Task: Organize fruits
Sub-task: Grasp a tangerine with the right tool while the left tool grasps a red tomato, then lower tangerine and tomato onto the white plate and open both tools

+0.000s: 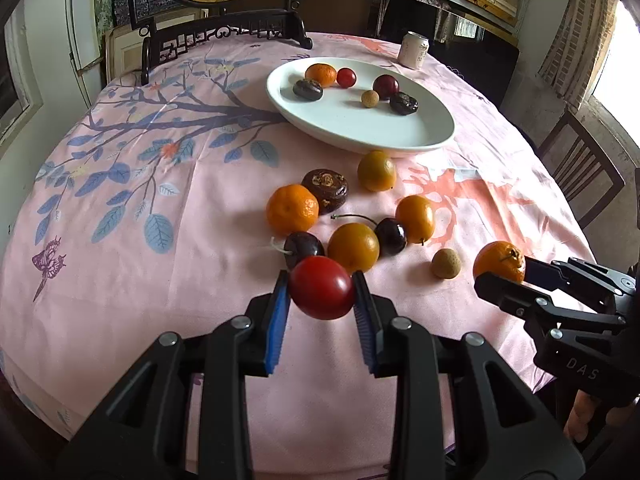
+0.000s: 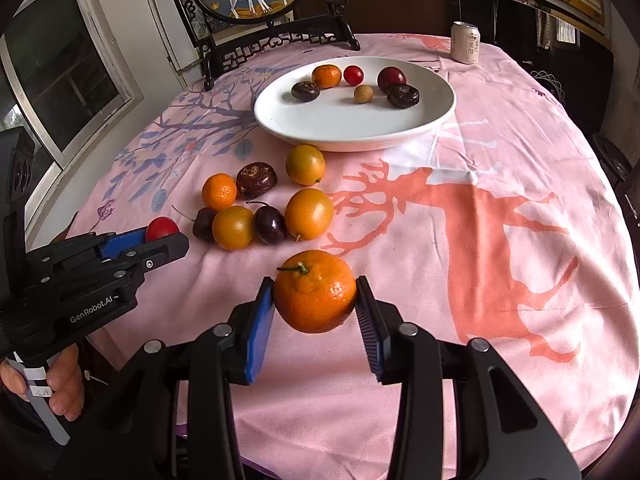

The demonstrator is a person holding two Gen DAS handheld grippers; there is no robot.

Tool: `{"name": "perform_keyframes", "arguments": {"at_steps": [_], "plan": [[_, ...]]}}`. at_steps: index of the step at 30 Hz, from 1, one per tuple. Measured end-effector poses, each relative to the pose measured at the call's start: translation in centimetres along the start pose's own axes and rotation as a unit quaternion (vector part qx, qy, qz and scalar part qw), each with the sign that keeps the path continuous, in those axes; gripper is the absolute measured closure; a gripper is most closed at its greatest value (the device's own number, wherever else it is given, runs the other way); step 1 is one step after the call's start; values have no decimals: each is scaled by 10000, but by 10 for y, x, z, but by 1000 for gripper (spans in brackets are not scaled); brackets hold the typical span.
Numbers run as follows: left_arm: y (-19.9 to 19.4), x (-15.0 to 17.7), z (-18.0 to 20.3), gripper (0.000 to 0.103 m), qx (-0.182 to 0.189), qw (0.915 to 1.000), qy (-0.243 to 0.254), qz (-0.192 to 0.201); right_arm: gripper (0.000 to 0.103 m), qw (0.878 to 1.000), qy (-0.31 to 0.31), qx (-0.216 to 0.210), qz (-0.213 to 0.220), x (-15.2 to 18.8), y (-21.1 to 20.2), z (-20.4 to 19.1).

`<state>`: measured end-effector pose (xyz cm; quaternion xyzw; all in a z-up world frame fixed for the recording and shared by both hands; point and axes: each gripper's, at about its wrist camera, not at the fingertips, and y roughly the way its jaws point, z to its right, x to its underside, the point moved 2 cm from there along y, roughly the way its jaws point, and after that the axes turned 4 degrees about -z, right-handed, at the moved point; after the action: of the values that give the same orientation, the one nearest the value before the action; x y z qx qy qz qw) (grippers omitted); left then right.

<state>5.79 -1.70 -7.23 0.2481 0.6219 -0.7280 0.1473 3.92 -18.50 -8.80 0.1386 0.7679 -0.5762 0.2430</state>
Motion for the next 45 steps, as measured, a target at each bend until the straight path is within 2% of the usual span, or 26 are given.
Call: {"name": "perform_keyframes", "arguments": {"at_steps": [7, 11, 13, 17, 20, 23, 28, 33, 40, 41, 42, 43, 44, 45], "plan": [[-7, -7, -5, 72, 8, 10000, -22, 73, 62, 10000, -23, 13, 3, -4, 0, -2], [-9, -27, -4, 72, -16, 9999, 58, 106, 62, 10000, -58, -14, -23, -14, 2, 1], [-11, -46, -4, 72, -4, 9998, 117, 174, 62, 9999, -148, 16, 36, -26, 0, 2], [-1, -105, -5, 72, -38, 9998, 125, 175, 62, 9992, -343, 111, 194, -67, -1, 11], [25, -155, -2, 72, -89, 9999, 106, 71, 62, 9989, -399, 151, 208, -104, 9, 25], [57, -194, 3, 72, -118, 9999, 99, -68, 62, 9982, -391, 376, 239, -140, 28, 42], [112, -237, 16, 72, -185, 9993, 115, -308, 62, 9976, -371, 569, 150, -188, 69, 70], [153, -253, 22, 71, -275, 9977, 124, -613, 62, 9942, -153, 1059, 138, -216, 99, 99], [167, -261, 28, 71, -327, 9973, 286, -600, 62, 9938, -177, 1099, 66, -225, 119, 112], [166, -262, 28, 67, -318, 9974, 290, -578, 58, 9937, -205, 1098, 82, -226, 119, 112], [166, -263, 29, 63, -313, 9975, 290, -565, 50, 9936, -225, 1100, 88, -227, 120, 112], [166, -265, 29, 52, -315, 9976, 274, -547, 47, 9930, -232, 1151, 112, -227, 119, 111], [164, -266, 28, 47, -309, 9979, 248, -521, 44, 9924, -244, 1197, 143, -228, 117, 111], [162, -266, 27, 47, -272, 9981, 230, -506, 42, 9920, -264, 1223, 159, -228, 114, 110]]}}
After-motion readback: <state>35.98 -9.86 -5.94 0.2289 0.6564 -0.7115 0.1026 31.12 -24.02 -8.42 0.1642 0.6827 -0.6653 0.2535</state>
